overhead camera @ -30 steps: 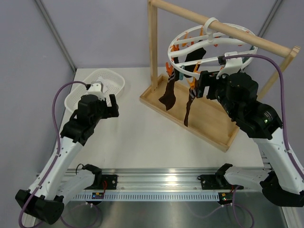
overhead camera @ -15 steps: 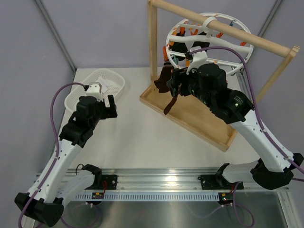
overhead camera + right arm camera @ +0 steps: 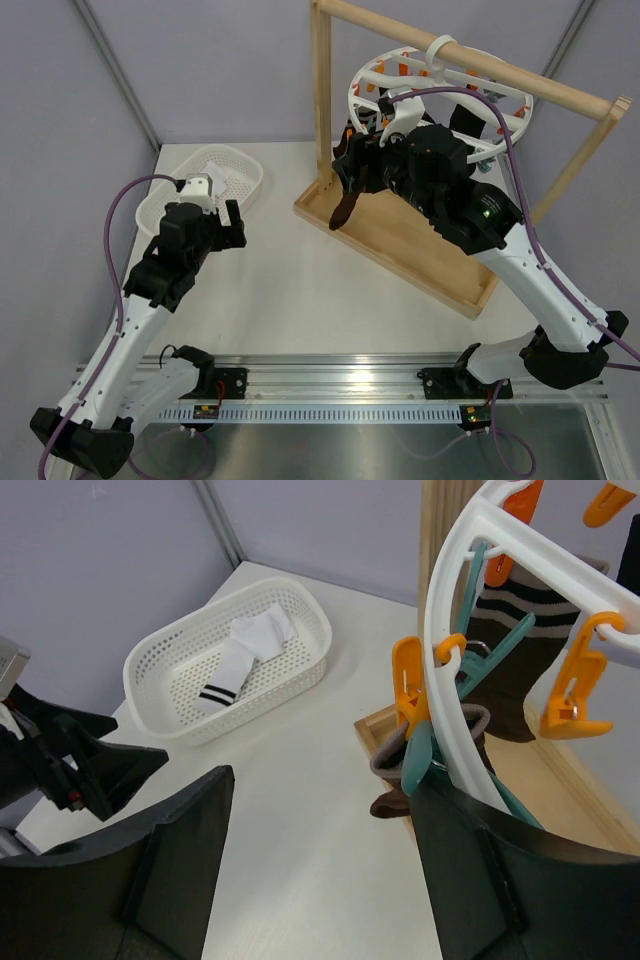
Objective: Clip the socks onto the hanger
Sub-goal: Open the clamp at the hanger.
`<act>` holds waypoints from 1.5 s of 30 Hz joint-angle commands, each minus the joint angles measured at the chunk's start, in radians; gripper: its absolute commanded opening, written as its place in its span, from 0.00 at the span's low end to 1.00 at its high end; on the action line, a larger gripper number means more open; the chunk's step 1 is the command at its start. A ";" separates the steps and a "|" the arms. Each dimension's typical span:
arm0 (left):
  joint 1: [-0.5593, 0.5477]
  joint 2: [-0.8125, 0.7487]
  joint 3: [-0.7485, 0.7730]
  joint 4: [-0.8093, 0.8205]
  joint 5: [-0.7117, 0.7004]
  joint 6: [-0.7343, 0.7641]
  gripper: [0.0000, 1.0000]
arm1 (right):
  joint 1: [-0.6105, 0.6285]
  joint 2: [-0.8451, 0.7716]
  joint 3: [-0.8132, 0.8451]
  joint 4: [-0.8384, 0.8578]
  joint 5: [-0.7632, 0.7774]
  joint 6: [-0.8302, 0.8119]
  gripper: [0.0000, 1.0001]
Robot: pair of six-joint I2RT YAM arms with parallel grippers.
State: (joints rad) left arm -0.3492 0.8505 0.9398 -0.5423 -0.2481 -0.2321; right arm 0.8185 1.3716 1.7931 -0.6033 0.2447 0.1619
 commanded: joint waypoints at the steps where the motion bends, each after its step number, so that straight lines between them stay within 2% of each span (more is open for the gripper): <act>1: -0.002 -0.011 -0.009 0.050 -0.017 0.016 0.99 | 0.021 -0.020 0.058 -0.039 -0.042 0.040 0.78; 4: -0.001 -0.008 -0.010 0.047 -0.017 0.016 0.99 | 0.022 -0.051 0.051 -0.076 -0.077 0.070 0.78; 8: -0.001 -0.004 -0.010 0.047 -0.014 0.014 0.99 | 0.024 -0.077 0.071 -0.162 -0.211 0.103 0.79; 11: -0.001 -0.001 -0.010 0.047 -0.016 0.014 0.99 | 0.025 -0.077 0.118 -0.249 -0.216 0.096 0.82; 17: -0.001 0.007 -0.012 0.047 -0.023 0.016 0.99 | 0.027 -0.149 0.118 -0.420 0.060 0.088 0.83; 21: -0.001 0.018 -0.012 0.045 -0.022 0.016 0.99 | 0.027 -0.219 0.089 -0.429 0.180 0.082 0.84; 23: -0.002 0.019 -0.012 0.047 -0.025 0.017 0.99 | 0.027 -0.256 0.095 -0.446 0.191 0.082 0.84; 28: -0.001 0.025 -0.012 0.044 -0.026 0.019 0.99 | 0.025 -0.269 0.141 -0.542 0.313 0.074 0.86; 30: -0.001 0.027 -0.012 0.044 -0.026 0.019 0.99 | 0.025 -0.278 0.121 -0.527 0.372 0.039 0.87; 34: -0.001 0.032 -0.012 0.045 -0.022 0.019 0.99 | 0.025 -0.293 0.059 -0.417 0.383 -0.036 0.88; 37: -0.001 0.030 -0.012 0.044 -0.025 0.020 0.99 | 0.027 -0.286 0.006 -0.310 0.375 -0.091 0.88; 45: -0.001 0.030 -0.012 0.042 -0.020 0.020 0.99 | 0.024 -0.227 -0.011 -0.221 0.271 -0.156 0.84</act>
State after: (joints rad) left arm -0.3492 0.8803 0.9394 -0.5426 -0.2489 -0.2314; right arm 0.8394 1.1381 1.7924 -0.9092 0.5537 0.0658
